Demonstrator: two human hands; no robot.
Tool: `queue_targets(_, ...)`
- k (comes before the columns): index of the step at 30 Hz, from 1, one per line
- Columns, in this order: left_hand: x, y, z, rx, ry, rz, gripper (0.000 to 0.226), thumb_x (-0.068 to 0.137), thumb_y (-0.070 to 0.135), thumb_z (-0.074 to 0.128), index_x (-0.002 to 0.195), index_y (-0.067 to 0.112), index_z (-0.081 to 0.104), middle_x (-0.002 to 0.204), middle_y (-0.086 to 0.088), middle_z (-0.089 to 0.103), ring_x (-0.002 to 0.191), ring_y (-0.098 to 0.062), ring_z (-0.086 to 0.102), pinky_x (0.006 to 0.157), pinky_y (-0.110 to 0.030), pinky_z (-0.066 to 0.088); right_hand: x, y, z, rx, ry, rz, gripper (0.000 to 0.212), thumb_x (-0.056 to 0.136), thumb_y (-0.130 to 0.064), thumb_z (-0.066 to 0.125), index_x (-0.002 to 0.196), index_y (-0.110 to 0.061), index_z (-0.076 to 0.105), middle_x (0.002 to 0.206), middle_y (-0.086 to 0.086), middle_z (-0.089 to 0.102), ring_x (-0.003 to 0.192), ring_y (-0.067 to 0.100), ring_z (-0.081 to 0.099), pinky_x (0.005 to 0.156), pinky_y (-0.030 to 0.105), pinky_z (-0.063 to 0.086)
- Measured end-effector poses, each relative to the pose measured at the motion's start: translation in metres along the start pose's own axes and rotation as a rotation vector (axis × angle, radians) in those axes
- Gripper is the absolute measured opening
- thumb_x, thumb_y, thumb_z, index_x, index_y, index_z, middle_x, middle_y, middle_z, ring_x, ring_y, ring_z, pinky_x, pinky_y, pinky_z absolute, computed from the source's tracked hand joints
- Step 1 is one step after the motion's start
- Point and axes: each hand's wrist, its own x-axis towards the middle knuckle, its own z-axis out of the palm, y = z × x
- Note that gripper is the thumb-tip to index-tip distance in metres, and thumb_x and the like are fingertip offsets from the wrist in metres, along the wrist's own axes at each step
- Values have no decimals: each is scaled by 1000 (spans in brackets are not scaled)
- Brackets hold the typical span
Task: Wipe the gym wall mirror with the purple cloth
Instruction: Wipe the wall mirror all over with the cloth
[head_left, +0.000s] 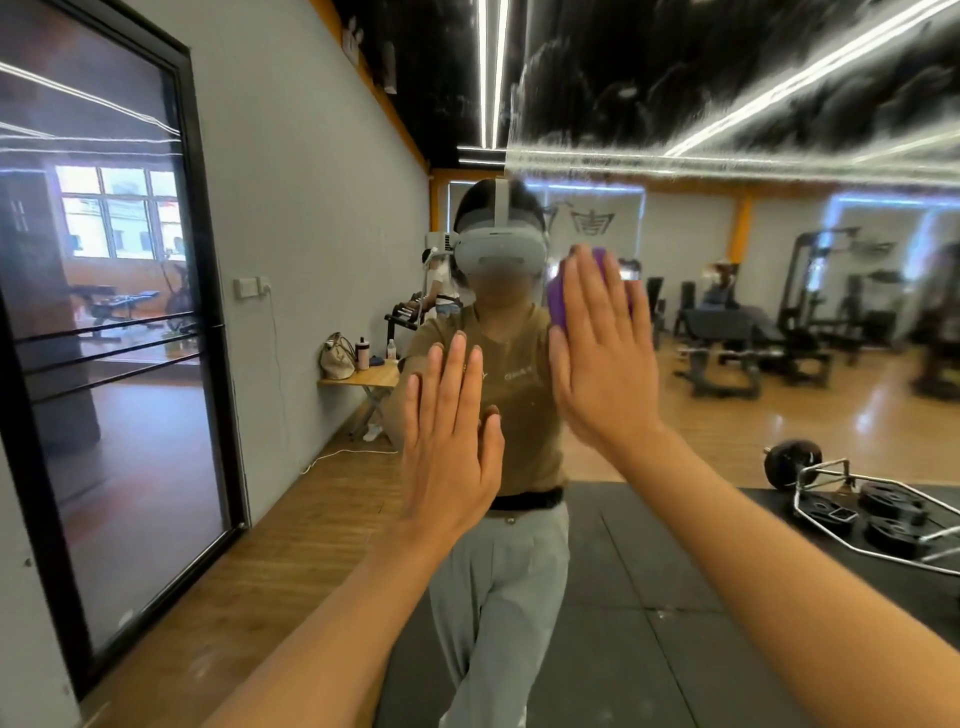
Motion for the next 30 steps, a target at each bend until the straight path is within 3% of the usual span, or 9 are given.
queue_targets(5, -5, 1, 5, -3, -12, -4, 64, 102, 22, 44, 160, 9, 19, 169, -8, 11, 156, -21, 2, 127, -42, -1, 9, 4, -2, 11, 52, 43, 58, 106, -26, 32, 158, -4, 21, 167, 14, 18, 154, 31, 15, 126, 50, 11)
queue_targets(11, -5, -8, 6, 14, -21, 23, 57, 105, 23, 31, 159, 10, 21, 168, -7, 13, 156, -22, 9, 127, -39, -1, -111, -16, 20, 14, -160, -368, 63, 102, -26, 44, 160, -12, 23, 167, 6, 19, 155, 27, 12, 126, 45, 8)
queue_targets(14, -5, -11, 7, 30, -23, 40, 56, 105, 23, 30, 159, 11, 21, 168, -6, 13, 156, -21, 9, 126, -37, -1, -147, -9, 23, -34, -206, -440, 61, 104, -30, 41, 160, -14, 23, 167, 3, 19, 155, 23, 13, 127, 42, 9)
queue_targets(17, -5, -8, 9, 41, -16, 24, 57, 105, 22, 32, 159, 11, 21, 168, -6, 12, 156, -22, 8, 127, -39, -1, -128, -2, 19, -46, -217, -501, 60, 104, -30, 40, 160, -13, 24, 167, 4, 21, 155, 23, 15, 127, 41, 8)
queue_targets(20, -7, -1, 13, 26, 13, -20, 58, 104, 22, 32, 159, 10, 21, 168, -8, 13, 156, -24, 10, 127, -42, 1, -72, 10, 7, -26, -144, -381, 58, 105, -29, 37, 158, -9, 26, 166, 9, 24, 154, 27, 18, 126, 44, 13)
queue_targets(25, -4, 11, 18, -6, 75, -83, 60, 102, 21, 41, 158, 10, 20, 167, -10, 17, 155, -28, 13, 126, -50, 6, 30, 48, -20, -49, -31, -126, 59, 107, -29, 30, 159, -4, 21, 167, 14, 19, 154, 31, 15, 126, 44, 5)
queue_targets(30, -2, 17, 20, -3, 99, -67, 64, 99, 18, 50, 157, 12, 23, 166, -14, 15, 155, -30, 8, 126, -46, 2, 16, 47, -16, -18, 23, -65, 59, 106, -27, 32, 158, -3, 21, 166, 15, 19, 154, 33, 16, 126, 47, 7)
